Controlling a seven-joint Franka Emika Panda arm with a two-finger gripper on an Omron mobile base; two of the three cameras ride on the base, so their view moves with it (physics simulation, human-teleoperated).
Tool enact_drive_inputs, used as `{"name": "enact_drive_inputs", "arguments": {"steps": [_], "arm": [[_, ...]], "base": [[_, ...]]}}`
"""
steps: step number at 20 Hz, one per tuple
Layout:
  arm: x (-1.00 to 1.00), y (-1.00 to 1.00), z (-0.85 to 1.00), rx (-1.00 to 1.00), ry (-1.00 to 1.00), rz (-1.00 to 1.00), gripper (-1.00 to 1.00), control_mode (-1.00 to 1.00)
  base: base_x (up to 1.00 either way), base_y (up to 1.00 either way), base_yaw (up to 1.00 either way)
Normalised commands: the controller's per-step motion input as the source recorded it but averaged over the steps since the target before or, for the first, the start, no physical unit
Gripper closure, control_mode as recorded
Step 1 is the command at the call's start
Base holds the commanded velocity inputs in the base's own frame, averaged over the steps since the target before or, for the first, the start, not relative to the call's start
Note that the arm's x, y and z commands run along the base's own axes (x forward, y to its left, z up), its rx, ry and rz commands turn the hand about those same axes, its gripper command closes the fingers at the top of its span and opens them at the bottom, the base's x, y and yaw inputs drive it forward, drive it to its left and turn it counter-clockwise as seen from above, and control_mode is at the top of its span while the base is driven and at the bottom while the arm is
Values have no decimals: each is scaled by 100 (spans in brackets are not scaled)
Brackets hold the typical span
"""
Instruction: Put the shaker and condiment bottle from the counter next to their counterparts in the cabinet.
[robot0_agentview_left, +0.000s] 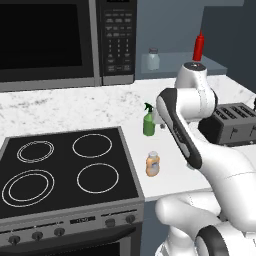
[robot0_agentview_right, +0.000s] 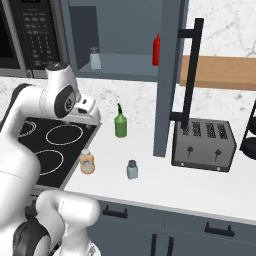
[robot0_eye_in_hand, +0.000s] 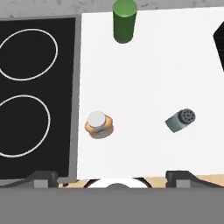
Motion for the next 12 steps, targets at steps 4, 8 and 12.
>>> {"name": "enact_drive_inputs", "arguments": {"steps": [4,8,12], "arm": [[-37,26,-21,0,-11,-23,-100,-100],[-6,23,-17,1,-3,-29,-100,-100],[0,24,-16,1,-3,-32,-100,-100]], "base": [[0,0,0],[0,0,0],[0,0,0]]}}
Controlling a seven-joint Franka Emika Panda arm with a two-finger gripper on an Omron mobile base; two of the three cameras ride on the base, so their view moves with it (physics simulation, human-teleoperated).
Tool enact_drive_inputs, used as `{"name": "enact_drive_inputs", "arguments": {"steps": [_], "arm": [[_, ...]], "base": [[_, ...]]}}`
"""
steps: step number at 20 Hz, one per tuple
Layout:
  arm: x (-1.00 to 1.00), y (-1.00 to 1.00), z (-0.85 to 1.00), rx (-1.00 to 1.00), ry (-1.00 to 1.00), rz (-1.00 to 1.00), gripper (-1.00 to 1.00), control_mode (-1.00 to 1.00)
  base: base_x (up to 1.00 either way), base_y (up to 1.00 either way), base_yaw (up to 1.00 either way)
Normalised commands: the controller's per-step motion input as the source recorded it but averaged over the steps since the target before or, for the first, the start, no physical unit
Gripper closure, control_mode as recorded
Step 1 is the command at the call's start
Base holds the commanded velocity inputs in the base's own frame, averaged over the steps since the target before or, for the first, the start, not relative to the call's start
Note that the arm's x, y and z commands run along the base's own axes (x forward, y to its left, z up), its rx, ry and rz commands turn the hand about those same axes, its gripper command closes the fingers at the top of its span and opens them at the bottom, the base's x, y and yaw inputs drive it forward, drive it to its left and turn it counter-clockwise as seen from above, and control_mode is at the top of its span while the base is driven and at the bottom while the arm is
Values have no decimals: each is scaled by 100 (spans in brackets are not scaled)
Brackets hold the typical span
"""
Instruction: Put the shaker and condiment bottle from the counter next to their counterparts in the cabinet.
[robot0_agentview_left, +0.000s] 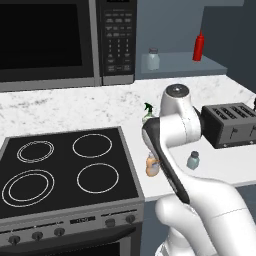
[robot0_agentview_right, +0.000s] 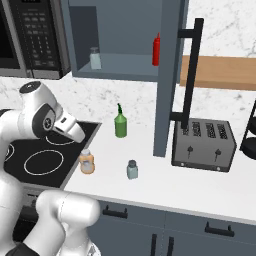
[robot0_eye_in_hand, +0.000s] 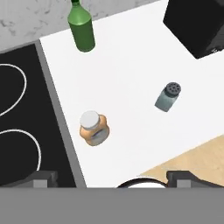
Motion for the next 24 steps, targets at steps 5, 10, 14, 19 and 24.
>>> {"name": "enact_drive_inputs", "arguments": {"steps": [5,10,14,19,24], "arm": [[0,30,-6,4,-3,-34,-100,-100],[0,33,-1,7,-1,-39,-100,-100],[0,25,-8,3,-5,-36,-100,-100],[0,37,-17,0,-13,-26,-100,-100],[0,27,-20,-1,-16,-18,-100,-100]], "base": [[0,0,0],[0,0,0],[0,0,0],[0,0,0],[0,0,0]]}}
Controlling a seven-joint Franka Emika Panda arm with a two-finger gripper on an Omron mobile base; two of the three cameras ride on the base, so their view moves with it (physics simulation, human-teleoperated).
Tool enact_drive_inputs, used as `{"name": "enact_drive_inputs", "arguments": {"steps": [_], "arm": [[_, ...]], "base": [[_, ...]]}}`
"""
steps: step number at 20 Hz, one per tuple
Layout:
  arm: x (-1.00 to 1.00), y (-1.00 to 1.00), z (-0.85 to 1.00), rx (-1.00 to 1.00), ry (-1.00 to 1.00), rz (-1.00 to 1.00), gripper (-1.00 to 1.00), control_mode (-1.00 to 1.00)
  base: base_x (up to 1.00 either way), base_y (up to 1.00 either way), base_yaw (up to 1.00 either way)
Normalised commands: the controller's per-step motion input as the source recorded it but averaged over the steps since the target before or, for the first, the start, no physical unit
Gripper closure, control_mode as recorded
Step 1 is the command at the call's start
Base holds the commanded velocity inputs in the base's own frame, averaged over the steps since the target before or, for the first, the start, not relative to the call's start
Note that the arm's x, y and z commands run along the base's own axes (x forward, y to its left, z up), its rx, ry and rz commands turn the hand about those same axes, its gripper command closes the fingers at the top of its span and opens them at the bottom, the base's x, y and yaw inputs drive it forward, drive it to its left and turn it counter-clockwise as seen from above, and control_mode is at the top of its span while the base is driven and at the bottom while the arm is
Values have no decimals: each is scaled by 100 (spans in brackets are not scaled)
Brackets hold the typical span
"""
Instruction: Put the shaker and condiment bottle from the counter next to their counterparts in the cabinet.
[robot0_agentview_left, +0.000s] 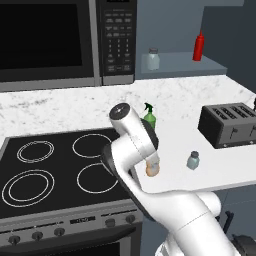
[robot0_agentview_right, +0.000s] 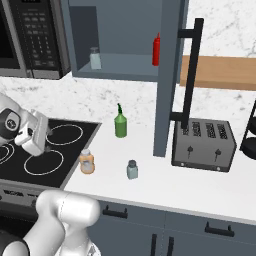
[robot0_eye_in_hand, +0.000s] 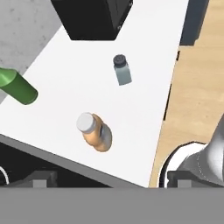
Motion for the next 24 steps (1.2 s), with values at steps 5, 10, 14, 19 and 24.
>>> {"name": "enact_drive_inputs", "arguments": {"steps": [5,10,14,19,24], "arm": [[0,8,-28,-8,-23,-12,-100,-100],[0,0,-11,-7,0,-1,-100,-100],[1,-1,-2,0,16,0,-100,-100],[11,-1,0,-2,25,1,-100,-100],[20,0,0,-1,15,3,-100,-100]], "base": [[0,0,0],[0,0,0],[0,0,0],[0,0,0],[0,0,0]]}}
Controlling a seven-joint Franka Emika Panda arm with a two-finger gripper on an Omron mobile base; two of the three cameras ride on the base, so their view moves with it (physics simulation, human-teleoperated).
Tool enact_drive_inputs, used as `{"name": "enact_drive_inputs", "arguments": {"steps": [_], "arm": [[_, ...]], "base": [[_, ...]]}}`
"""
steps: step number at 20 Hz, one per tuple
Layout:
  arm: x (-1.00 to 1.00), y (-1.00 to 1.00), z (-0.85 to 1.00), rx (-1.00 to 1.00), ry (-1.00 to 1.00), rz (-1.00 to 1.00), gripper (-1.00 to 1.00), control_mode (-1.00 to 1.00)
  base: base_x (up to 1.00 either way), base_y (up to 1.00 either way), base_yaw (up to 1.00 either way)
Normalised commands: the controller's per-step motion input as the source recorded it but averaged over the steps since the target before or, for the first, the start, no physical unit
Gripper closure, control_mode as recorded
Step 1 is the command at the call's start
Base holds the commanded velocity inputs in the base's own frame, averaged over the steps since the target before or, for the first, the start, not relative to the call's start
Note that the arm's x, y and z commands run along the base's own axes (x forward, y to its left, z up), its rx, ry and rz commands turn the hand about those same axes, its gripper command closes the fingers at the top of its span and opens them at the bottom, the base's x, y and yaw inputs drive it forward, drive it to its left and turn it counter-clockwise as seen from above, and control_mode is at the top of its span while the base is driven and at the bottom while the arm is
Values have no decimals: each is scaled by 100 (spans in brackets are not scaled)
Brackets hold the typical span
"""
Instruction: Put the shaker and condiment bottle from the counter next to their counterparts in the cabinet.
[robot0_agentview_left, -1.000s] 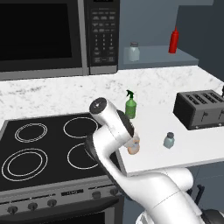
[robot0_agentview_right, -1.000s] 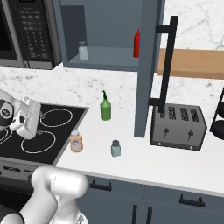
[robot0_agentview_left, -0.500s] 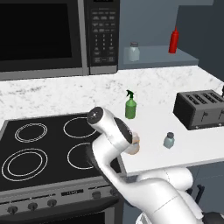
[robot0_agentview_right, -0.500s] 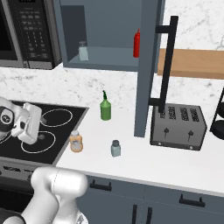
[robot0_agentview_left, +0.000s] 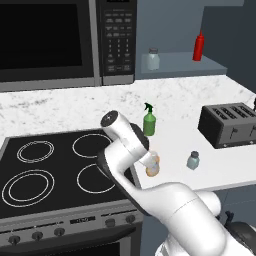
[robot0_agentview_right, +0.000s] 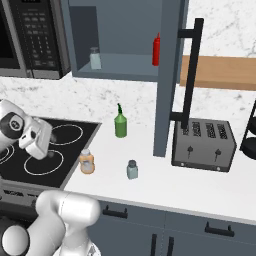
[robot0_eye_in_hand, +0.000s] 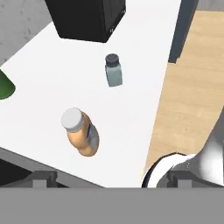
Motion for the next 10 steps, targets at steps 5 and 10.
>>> {"name": "enact_drive_inputs", "arguments": {"steps": [5,10], "arm": [[35,0,0,0,1,6,-100,-100],[27,-9,-3,0,0,9,-100,-100]], "base": [[0,0,0],[0,0,0]]}}
